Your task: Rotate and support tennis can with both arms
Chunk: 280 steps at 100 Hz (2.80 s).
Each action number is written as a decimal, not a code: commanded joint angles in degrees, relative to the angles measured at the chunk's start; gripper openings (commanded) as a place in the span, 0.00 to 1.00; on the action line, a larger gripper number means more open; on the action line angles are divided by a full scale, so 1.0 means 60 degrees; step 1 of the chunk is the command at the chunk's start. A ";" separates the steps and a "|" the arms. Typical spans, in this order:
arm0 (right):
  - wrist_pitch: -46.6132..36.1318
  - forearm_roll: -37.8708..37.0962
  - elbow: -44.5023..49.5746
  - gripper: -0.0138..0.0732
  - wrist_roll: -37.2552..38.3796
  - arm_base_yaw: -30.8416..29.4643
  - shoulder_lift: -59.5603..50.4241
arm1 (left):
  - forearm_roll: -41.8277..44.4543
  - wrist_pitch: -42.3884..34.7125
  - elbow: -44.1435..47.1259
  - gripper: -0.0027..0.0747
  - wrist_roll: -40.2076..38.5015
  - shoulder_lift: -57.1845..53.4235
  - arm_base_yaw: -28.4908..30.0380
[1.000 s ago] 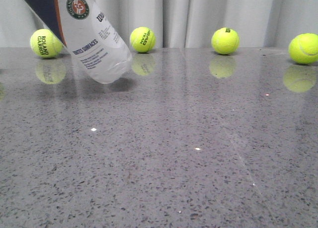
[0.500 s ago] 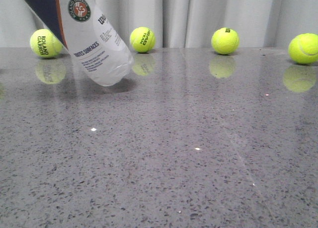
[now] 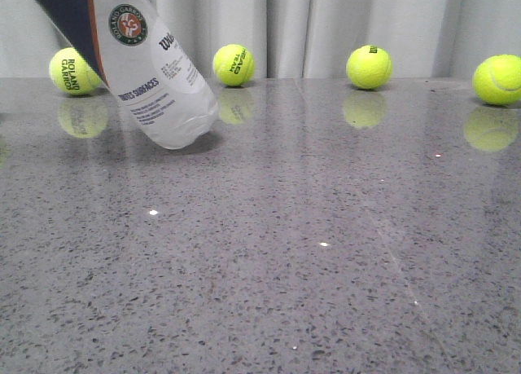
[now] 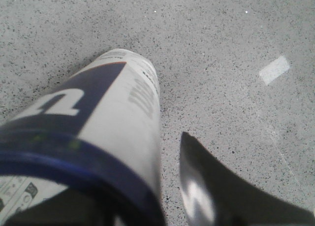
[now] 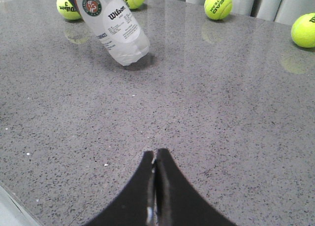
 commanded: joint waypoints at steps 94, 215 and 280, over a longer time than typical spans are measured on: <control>-0.0814 -0.0120 -0.0224 0.08 0.0012 -0.0012 0.0079 | -0.1167 0.0226 -0.3067 0.46 -0.0091 0.0623 -0.0579; -0.0814 -0.0120 -0.0224 0.08 0.0012 -0.0012 0.0079 | 0.0368 -0.5888 0.3986 0.01 -0.0074 -0.6457 -0.0579; -0.0814 -0.0120 -0.0224 0.08 0.0012 -0.0012 0.0079 | 0.0810 -0.6889 0.8326 0.01 -0.0091 -0.9026 -0.0560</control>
